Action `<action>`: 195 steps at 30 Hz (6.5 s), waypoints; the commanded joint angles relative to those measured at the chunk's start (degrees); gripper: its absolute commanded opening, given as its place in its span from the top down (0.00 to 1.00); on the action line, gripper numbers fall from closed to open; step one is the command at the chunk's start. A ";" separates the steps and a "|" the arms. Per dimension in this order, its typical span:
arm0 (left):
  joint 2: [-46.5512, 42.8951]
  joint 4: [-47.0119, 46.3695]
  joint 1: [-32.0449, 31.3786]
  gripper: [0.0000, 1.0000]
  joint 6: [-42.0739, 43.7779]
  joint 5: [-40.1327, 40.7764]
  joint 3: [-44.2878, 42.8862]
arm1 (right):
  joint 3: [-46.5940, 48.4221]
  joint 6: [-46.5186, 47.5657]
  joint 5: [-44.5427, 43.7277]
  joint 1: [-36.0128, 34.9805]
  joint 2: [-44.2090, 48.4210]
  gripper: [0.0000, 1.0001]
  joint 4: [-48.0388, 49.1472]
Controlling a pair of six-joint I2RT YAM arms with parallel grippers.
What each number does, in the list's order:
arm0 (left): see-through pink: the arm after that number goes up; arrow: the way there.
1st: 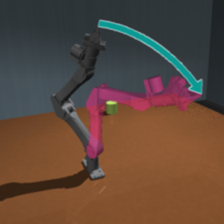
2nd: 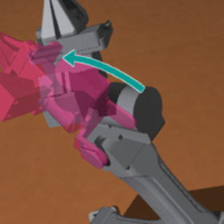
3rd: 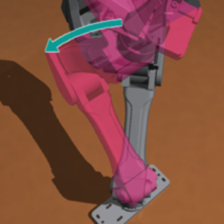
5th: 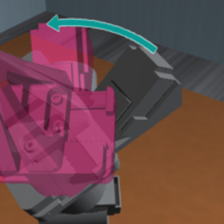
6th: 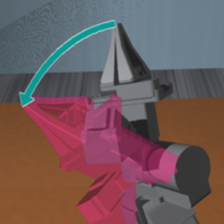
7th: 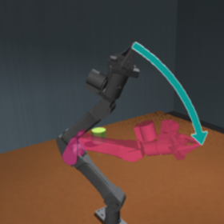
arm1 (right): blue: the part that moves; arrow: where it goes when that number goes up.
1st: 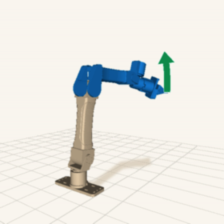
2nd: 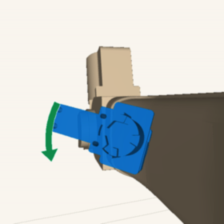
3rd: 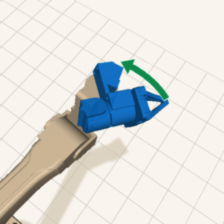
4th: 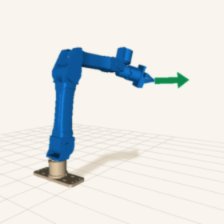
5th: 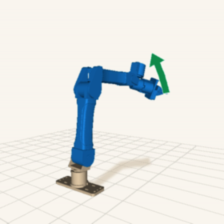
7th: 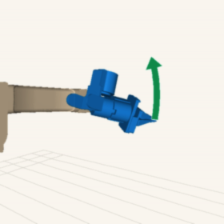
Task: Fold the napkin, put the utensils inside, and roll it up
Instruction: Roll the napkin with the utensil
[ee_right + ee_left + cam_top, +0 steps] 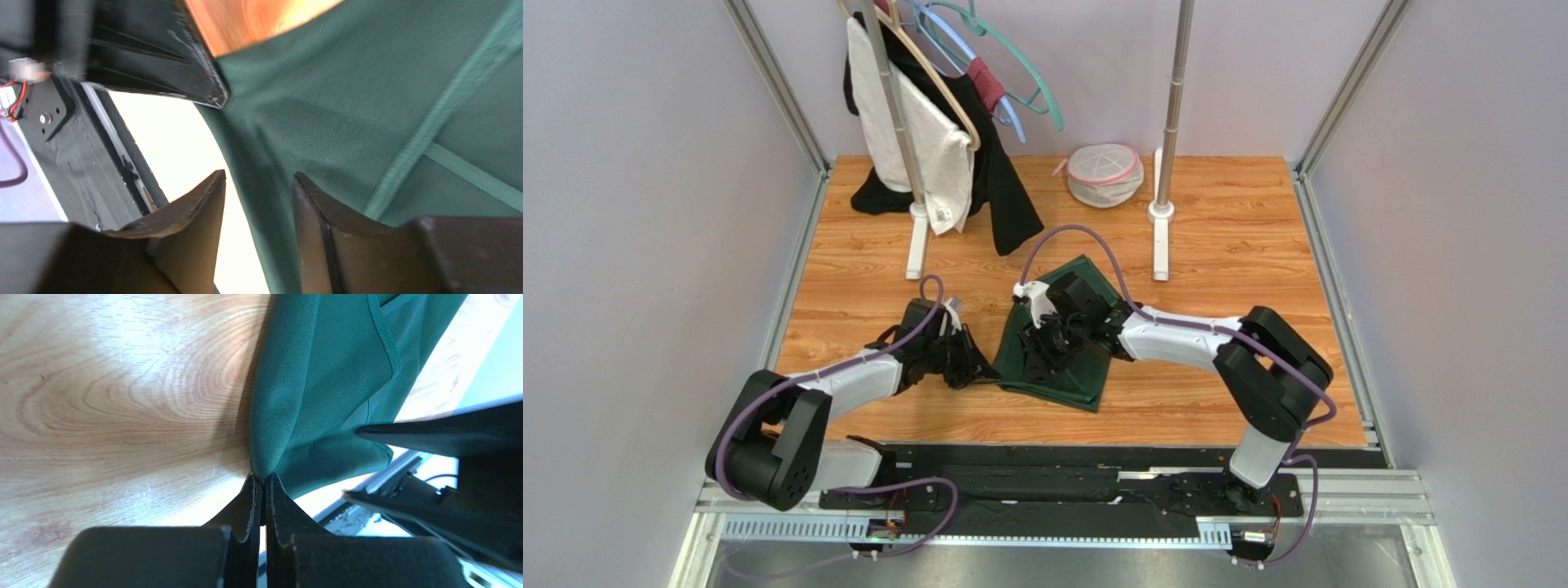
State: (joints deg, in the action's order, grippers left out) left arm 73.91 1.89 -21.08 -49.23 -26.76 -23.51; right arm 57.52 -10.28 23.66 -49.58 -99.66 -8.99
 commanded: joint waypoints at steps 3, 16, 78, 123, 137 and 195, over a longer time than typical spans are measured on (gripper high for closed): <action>3.52 2.41 3.59 1.00 -0.17 -6.45 -2.94 | -3.02 3.34 -13.01 -6.31 7.10 0.45 5.38; 9.32 8.13 10.44 1.00 5.20 -13.21 -6.02 | -6.01 16.34 -40.42 -22.13 5.35 0.39 14.09; -29.71 4.71 2.71 0.28 17.76 15.16 2.41 | 6.38 -13.87 20.54 4.66 -8.45 1.00 8.02; -11.51 -23.42 -2.03 0.34 26.21 4.70 5.05 | 6.56 -27.95 28.20 15.92 -25.06 1.00 15.67; -3.51 -23.60 -3.44 0.57 22.61 10.24 0.92 | 6.20 -27.95 27.58 16.01 -25.67 1.00 15.76; 18.99 -3.74 -3.53 0.86 12.06 14.81 -14.99 | 1.11 2.46 -42.78 -10.53 3.85 0.40 -6.57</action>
State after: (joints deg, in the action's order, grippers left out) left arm 90.98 -6.50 -24.62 -39.29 -12.95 -38.50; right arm 59.51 -11.31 0.40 -58.37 -97.32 -14.66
